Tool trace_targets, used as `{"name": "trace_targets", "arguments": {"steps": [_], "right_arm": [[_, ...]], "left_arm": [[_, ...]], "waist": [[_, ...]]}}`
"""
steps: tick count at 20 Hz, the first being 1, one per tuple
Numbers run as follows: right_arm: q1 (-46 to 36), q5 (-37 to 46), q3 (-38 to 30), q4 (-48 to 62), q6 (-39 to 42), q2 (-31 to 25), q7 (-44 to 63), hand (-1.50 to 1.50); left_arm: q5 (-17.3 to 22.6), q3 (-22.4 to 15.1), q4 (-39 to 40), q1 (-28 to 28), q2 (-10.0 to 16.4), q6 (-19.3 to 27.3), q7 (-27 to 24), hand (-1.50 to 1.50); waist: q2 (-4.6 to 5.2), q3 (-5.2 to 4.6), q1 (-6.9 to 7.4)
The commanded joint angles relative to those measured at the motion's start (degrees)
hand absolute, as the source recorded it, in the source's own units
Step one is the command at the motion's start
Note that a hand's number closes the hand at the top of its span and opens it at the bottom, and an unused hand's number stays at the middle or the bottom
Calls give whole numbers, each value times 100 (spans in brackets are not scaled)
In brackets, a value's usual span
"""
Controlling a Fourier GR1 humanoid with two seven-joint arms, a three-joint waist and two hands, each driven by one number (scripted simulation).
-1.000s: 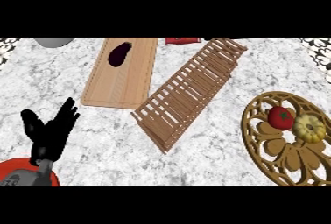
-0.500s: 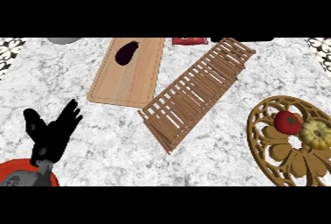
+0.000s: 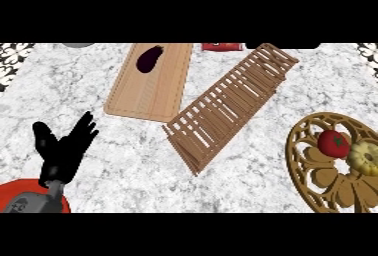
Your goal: Pick the tomato from the placemat and place it in the tiered shelf
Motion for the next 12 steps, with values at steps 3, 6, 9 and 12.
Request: {"name": "trace_targets", "arguments": {"steps": [3,6,9,12], "right_arm": [[-975,853,896,-150,-828,-195,1673,-150],[-1504,1163,1233,21,-734,-548,2367,-150],[-2125,1430,1885,618,-760,-219,2530,-150],[-2379,1555,2224,437,-586,-216,3163,-150]], "left_arm": [[-176,-233,65,33,-339,106,233,0],[-252,-102,446,48,-363,-26,-56,0],[-258,-12,-86,-55,-113,-21,461,0],[-291,-17,59,143,-236,-96,311,0]], "waist": [[53,-23,134],[61,-27,137],[49,-16,169],[40,-20,149]]}}
